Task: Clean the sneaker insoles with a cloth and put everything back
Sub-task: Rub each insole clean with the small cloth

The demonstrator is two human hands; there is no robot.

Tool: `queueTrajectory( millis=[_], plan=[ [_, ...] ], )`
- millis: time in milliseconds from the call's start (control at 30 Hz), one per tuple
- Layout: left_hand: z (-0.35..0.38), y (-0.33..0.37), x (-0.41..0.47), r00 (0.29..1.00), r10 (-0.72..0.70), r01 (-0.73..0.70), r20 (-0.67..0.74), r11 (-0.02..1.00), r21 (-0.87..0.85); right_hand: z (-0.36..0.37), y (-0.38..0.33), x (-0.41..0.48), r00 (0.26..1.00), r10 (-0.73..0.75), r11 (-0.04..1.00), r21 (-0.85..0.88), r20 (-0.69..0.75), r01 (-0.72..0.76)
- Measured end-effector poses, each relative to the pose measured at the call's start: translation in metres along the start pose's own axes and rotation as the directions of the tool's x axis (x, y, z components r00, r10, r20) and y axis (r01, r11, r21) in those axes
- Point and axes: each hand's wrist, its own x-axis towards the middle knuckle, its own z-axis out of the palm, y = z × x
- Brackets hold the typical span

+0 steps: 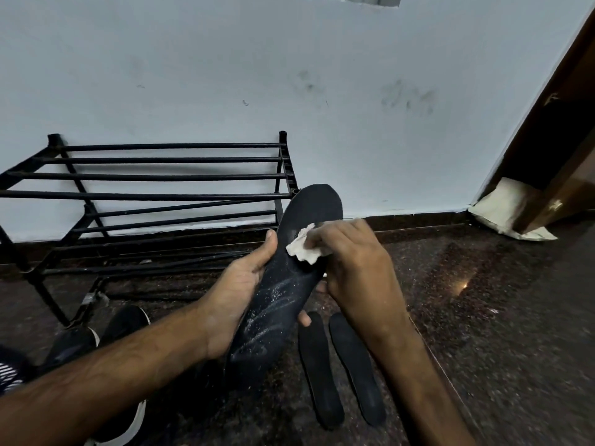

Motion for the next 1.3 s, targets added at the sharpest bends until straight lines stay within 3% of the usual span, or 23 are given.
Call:
queueTrajectory(
  millis=[67, 167, 233, 400, 633, 800, 867, 967, 1033, 1167, 1233, 1300],
  plan=[
    [0.002, 0.001, -0.003, 1.0, 0.017, -0.017, -0.022, 1.0, -0.005, -0.004, -0.001, 0.001, 0.99, 0.06, 0.998, 0.014, 0.13, -0.062],
    [-0.002, -0.001, -0.004, 1.0, 0.026, -0.026, -0.013, 1.0, -0.002, -0.014, -0.005, 0.008, 0.964, 0.157, 0.988, -0.036, 0.215, -0.153],
    [-0.002, -0.004, -0.003, 1.0, 0.012, -0.012, -0.019, 0.999, 0.042, -0.015, -0.011, 0.012, 0.958, 0.193, 0.981, -0.068, 0.213, -0.183],
    [0.011, -0.009, -0.008, 1.0, -0.011, 0.012, -0.019, 0.998, 0.069, 0.005, -0.035, 0.008, 0.986, 0.166, 0.983, 0.078, 0.014, -0.167],
    [0.006, -0.006, -0.007, 0.995, 0.042, -0.039, -0.085, 0.998, 0.039, -0.005, -0.016, 0.012, 0.966, 0.222, 0.974, 0.002, 0.135, -0.225],
    [0.007, -0.007, -0.008, 0.995, 0.028, -0.016, -0.098, 0.992, 0.125, 0.005, -0.033, 0.011, 0.983, 0.178, 0.976, 0.118, 0.053, -0.184],
    [0.005, -0.006, -0.006, 0.993, 0.03, -0.017, -0.11, 0.993, 0.119, 0.002, -0.028, 0.012, 0.974, 0.221, 0.974, 0.045, 0.039, -0.223],
    [0.004, -0.005, -0.005, 0.992, 0.027, -0.013, -0.121, 0.993, 0.116, -0.007, -0.025, 0.014, 0.949, 0.274, 0.961, -0.087, 0.153, -0.264],
    [0.002, -0.008, -0.006, 0.994, 0.023, -0.012, -0.104, 0.994, 0.108, -0.006, -0.033, 0.014, 0.951, 0.232, 0.972, -0.016, 0.203, -0.233],
    [0.005, -0.009, -0.006, 0.998, 0.016, -0.009, -0.066, 0.995, 0.103, 0.005, -0.036, 0.011, 0.971, 0.232, 0.964, 0.122, 0.052, -0.237],
    [0.004, -0.01, -0.006, 0.997, 0.012, -0.005, -0.071, 0.996, 0.092, 0.004, -0.026, 0.011, 0.958, 0.284, 0.956, 0.065, 0.04, -0.286],
    [-0.002, -0.012, -0.004, 0.995, 0.035, -0.026, -0.089, 0.995, 0.098, -0.005, -0.018, 0.014, 0.931, 0.341, 0.94, -0.025, 0.127, -0.341]
  ],
)
